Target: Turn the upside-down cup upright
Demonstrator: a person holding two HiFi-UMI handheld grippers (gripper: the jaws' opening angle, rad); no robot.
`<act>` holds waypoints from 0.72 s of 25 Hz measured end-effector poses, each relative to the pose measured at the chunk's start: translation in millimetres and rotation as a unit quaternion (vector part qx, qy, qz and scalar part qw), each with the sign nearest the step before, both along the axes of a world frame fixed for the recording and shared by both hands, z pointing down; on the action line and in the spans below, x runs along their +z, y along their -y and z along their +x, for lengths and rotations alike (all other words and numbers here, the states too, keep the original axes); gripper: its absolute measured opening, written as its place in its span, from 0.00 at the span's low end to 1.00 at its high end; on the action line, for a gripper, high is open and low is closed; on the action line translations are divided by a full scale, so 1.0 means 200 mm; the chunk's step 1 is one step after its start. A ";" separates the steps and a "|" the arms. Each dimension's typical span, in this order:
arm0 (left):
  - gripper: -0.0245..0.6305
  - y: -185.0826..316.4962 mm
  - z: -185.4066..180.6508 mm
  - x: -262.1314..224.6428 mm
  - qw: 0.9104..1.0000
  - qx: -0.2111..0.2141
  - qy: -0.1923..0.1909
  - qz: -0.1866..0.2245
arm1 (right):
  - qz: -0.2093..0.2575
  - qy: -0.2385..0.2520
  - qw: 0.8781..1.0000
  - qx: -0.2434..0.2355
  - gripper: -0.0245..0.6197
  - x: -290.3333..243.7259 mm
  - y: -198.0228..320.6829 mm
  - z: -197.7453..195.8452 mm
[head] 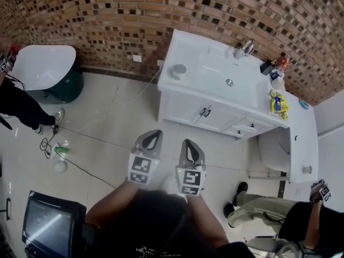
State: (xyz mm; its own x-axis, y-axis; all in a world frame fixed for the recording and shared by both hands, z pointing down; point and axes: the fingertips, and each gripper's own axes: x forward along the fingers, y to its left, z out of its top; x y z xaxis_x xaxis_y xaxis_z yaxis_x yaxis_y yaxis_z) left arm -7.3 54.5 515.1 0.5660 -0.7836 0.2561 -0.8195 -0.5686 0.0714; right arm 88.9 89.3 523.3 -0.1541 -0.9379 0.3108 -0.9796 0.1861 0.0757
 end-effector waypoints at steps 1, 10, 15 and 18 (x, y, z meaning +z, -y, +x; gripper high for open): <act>0.03 -0.01 -0.01 -0.01 1.000 -0.001 0.000 0.001 | 0.002 0.000 1.000 0.004 0.06 0.00 -0.01 0.00; 0.03 -0.04 -0.10 -0.06 1.000 -0.008 0.012 0.021 | 0.028 0.033 0.999 0.011 0.06 -0.07 -0.04 -0.03; 0.03 -0.05 -0.12 -0.06 0.999 -0.012 0.017 0.029 | 0.033 0.029 0.999 0.005 0.06 -0.05 -0.06 -0.04; 0.03 -0.06 -0.11 -0.06 0.999 -0.009 0.014 0.029 | 0.026 0.026 0.999 0.003 0.06 -0.04 -0.07 -0.04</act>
